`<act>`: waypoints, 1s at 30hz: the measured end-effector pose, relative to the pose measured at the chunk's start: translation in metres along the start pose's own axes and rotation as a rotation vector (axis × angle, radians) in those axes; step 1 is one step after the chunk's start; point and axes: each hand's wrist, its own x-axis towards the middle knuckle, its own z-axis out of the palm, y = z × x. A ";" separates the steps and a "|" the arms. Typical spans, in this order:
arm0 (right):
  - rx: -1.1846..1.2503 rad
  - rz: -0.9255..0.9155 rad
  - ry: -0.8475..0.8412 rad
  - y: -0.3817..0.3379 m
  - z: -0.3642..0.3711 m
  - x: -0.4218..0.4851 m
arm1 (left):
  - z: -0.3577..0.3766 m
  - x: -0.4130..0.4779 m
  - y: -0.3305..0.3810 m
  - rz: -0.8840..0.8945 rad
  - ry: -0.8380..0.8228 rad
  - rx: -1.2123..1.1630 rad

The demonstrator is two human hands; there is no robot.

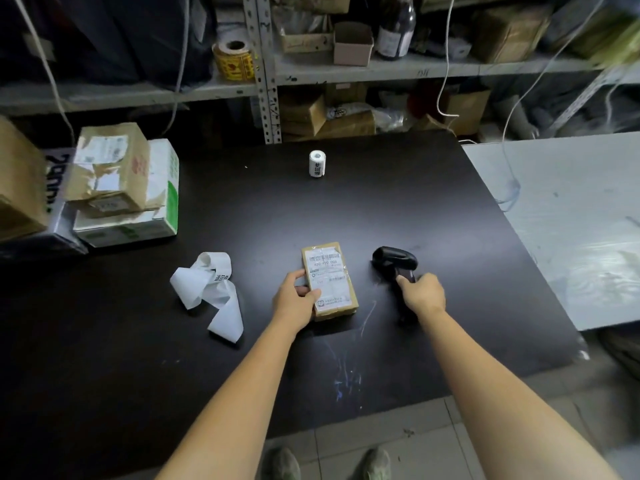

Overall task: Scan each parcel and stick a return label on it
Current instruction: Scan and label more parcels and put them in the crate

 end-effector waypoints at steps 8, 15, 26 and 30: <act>0.099 -0.176 -0.126 -0.022 0.002 -0.022 | -0.002 0.005 0.001 -0.013 -0.003 0.024; 0.261 -0.292 -0.265 -0.057 -0.021 -0.055 | 0.002 -0.001 -0.003 -0.032 0.020 -0.022; 0.407 -0.286 -0.427 -0.088 -0.030 -0.081 | 0.016 0.001 0.006 0.036 0.005 0.070; 0.315 -0.299 -0.409 -0.094 -0.035 -0.091 | 0.016 0.003 0.008 0.026 0.006 0.093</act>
